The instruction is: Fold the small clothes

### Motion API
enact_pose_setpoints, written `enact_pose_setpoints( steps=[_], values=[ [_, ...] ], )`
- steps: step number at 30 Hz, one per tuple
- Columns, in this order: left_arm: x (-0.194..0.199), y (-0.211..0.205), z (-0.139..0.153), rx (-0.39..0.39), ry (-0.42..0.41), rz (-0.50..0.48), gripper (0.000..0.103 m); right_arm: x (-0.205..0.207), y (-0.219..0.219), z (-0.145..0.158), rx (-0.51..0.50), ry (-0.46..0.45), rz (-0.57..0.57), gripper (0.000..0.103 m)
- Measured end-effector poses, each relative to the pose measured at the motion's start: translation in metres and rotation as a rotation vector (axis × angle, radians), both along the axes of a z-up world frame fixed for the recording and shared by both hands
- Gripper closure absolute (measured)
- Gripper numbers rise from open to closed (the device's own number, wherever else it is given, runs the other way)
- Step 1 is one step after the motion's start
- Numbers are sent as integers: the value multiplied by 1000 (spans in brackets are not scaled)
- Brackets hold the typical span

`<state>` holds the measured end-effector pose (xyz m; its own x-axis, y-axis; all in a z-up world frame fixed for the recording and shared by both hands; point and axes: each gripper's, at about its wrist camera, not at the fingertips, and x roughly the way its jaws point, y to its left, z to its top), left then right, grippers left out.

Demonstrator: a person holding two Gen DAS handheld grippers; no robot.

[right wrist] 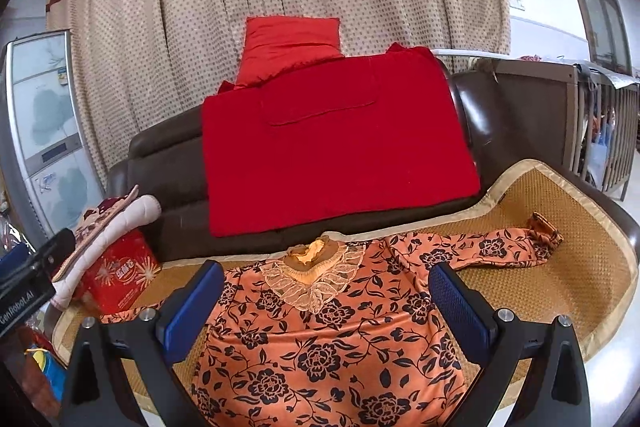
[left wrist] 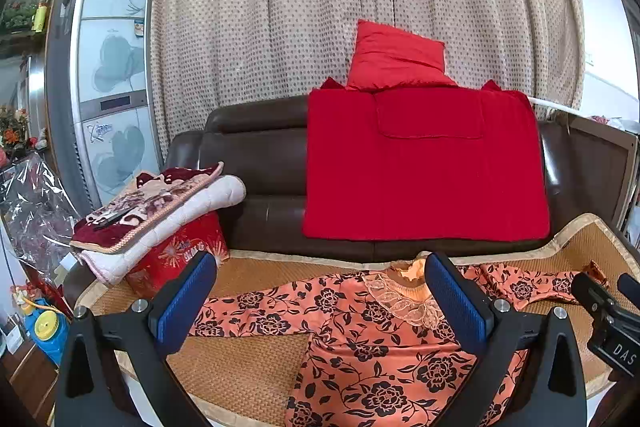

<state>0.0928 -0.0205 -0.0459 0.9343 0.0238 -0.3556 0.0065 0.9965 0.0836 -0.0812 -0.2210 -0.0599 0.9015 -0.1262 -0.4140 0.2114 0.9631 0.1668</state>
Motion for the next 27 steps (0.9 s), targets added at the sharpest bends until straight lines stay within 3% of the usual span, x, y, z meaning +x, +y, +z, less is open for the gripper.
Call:
enact_pose_setpoints(
  steps=[18,22,24,27],
  values=[
    [68,-42,-37,43,87,-51,0,66,-35,-34,61,33,-17,0],
    [111,-61,-76,-18,213,-125,0,82,-94,-68,264,39,5,0],
    [137,-74,-107,-52,302,-163,0,82,-133,-88,377,18,-31,0],
    [176,-93,-161,-109,448,-178,0,71,-216,-133,628,-38,-155,0]
  ],
)
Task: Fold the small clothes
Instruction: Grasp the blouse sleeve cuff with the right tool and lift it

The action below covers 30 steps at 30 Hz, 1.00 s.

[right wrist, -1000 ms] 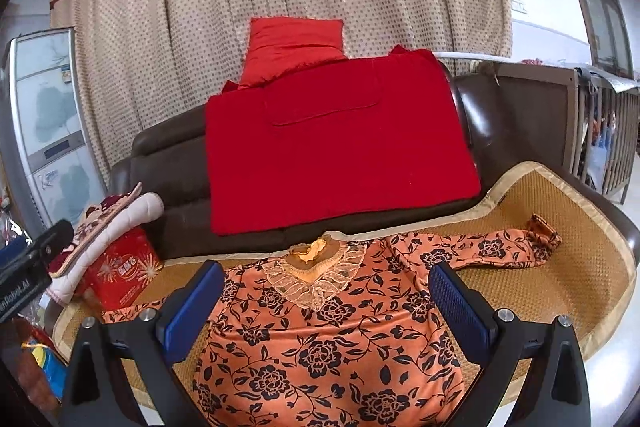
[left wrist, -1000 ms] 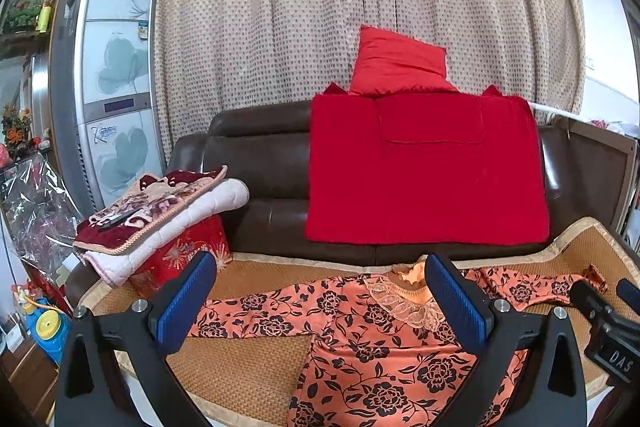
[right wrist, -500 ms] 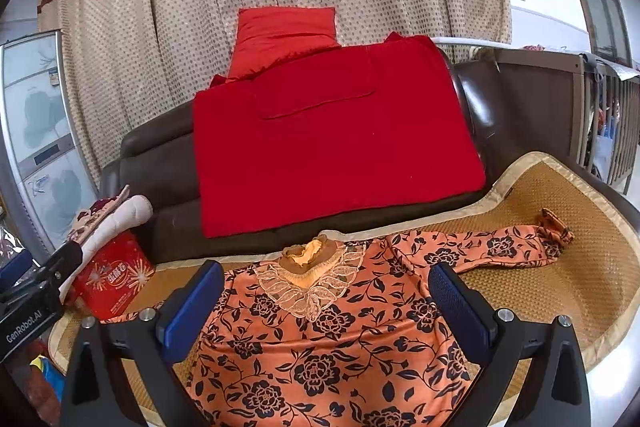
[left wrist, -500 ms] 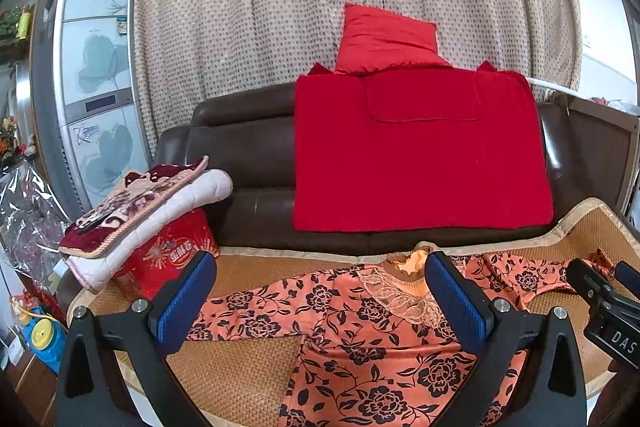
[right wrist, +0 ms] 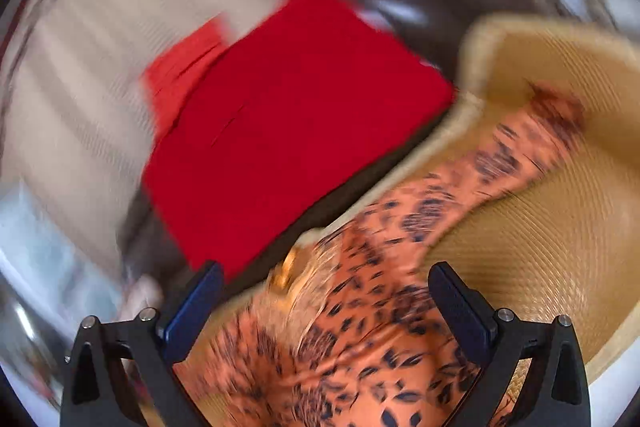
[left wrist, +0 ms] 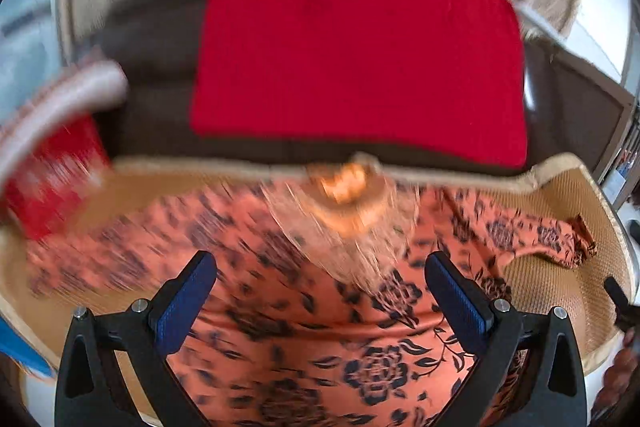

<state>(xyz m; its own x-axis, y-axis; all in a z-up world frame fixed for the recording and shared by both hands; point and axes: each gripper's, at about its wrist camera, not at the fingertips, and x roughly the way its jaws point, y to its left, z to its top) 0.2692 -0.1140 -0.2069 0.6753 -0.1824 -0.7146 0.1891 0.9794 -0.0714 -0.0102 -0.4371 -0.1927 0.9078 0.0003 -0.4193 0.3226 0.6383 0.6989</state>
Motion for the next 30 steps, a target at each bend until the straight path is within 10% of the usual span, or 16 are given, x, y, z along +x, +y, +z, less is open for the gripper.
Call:
enact_pose_setpoints(
  steps=[5,11,17,30],
  values=[
    [30,-20,-57,-18,33,43,0,-22,-116,-73,349,-105,-289,6],
    [44,-27,-81,107,-71,61,0,11,-175,-118,499,-91,-375,29],
    [58,-33,-100,158,-45,34,0,35,-213,-136,451,50,-466,42],
    [59,-49,-112,206,-52,0,0,-5,-292,-147,477,14,-684,41]
  ],
)
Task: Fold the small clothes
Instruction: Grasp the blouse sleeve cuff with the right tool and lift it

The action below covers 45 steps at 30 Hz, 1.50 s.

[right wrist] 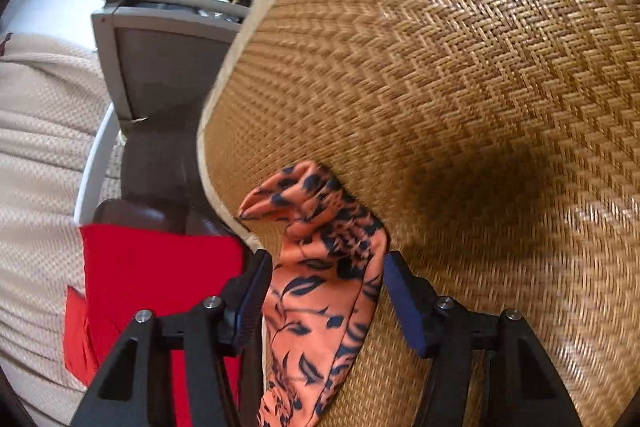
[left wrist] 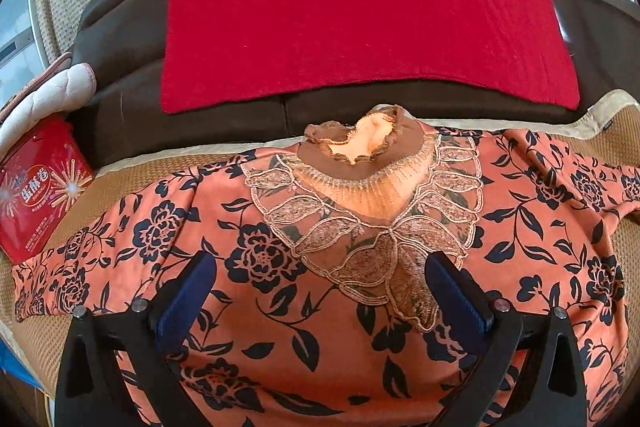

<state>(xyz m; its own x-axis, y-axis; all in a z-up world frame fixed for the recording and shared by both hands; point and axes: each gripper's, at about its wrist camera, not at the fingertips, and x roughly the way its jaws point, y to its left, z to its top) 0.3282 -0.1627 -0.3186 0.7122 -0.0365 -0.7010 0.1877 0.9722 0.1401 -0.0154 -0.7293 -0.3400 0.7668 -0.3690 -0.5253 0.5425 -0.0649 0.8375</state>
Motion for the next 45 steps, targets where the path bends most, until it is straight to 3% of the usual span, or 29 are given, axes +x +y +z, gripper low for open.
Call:
enact_pose_setpoints(
  steps=[6,11,16,25,28,30,32,34,37,45],
  values=[
    [0,-8,-5,26,4,-21,0,6,-32,-18,23,-37,23,41],
    [2,-7,-7,30,11,-21,0,5,-53,4,-63,-98,37,41],
    [0,-4,-8,36,10,-33,0,14,-74,18,-132,-27,42,40],
    [1,4,-8,38,10,-22,0,69,-131,6,-31,66,25,40],
    [1,5,-7,43,4,-26,0,85,-146,3,-9,83,10,47],
    [1,4,-8,49,8,-29,0,90,-152,-3,15,77,-3,58],
    [0,6,-7,46,9,-29,0,98,-159,-14,35,69,-1,80],
    [-1,9,-2,30,5,-23,0,104,-167,-23,57,34,4,86],
    [-4,13,5,9,-7,-17,0,120,-174,-23,65,-28,38,88],
    [-14,29,18,-11,-58,0,0,195,-125,24,-31,-163,267,88]
  ],
)
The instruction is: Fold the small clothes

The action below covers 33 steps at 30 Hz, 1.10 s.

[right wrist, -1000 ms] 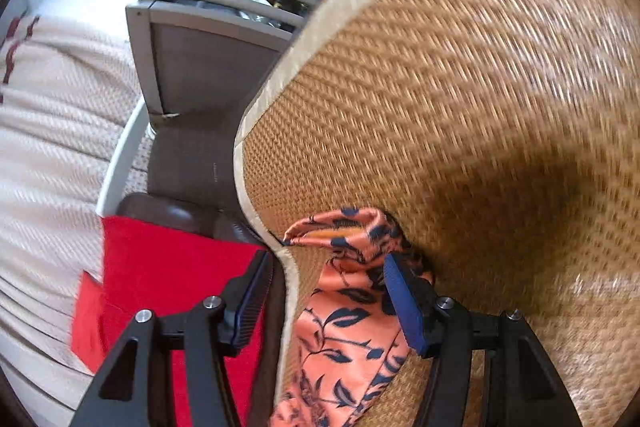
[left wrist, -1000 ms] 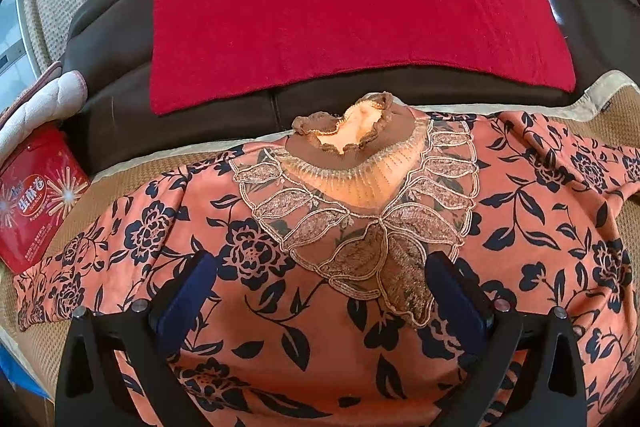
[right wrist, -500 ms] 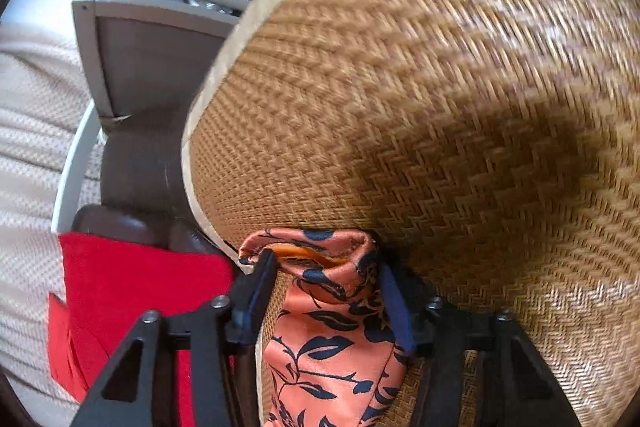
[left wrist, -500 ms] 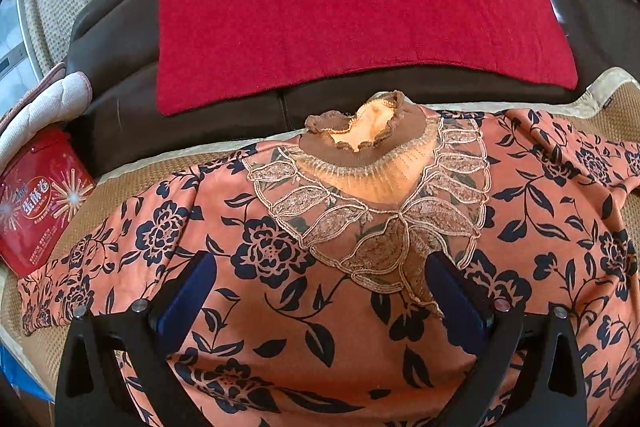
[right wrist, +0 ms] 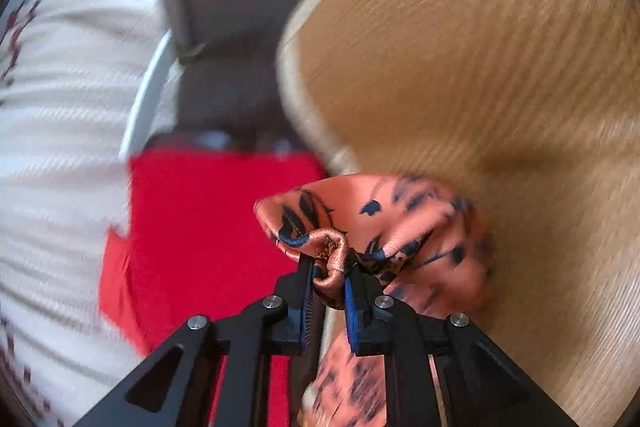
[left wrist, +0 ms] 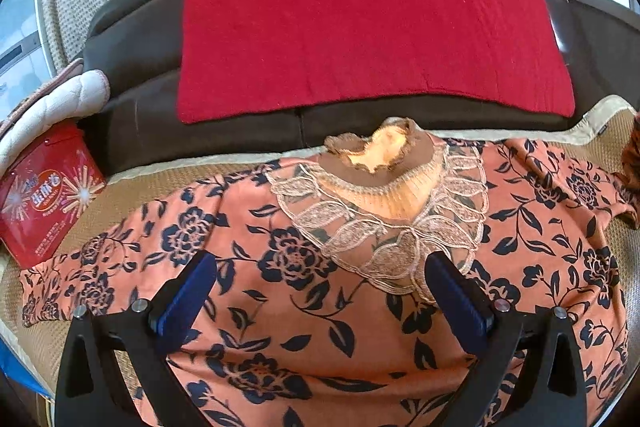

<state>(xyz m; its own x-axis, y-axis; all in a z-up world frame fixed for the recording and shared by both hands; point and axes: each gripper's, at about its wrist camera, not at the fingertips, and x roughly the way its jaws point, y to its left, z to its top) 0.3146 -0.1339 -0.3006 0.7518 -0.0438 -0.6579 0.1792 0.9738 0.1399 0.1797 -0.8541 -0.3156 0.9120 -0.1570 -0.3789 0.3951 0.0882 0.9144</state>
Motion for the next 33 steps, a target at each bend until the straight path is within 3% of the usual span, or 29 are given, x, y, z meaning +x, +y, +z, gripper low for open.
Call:
enact_pose_setpoints(
  steps=[8,15,17,18,20,25,26,27,28,29,33],
  values=[
    [-6,47,15,-4,-76,91,0,105,128,16,-23,-98,334,88],
    [-1,110,21,-39,-83,217,0,189,230,4,-35,-67,589,88],
    [1,124,20,-56,-73,241,0,204,260,-9,-24,-47,648,88],
    [1,130,20,-65,-69,250,0,179,290,-5,-18,-44,670,88],
    [4,142,19,-77,-63,273,0,205,313,-22,7,-25,733,88],
    [8,153,15,-105,-28,266,0,210,369,-48,76,22,827,82],
    [9,152,14,-117,-21,261,0,174,392,-48,81,36,839,73],
    [10,152,12,-134,-9,248,0,167,388,-49,96,50,854,64],
    [11,152,11,-155,3,231,0,171,393,-50,113,50,863,29],
    [12,152,10,-175,14,215,0,178,400,-45,133,33,861,9],
    [15,142,4,-250,74,161,0,174,409,-15,42,-11,896,9]
  ],
)
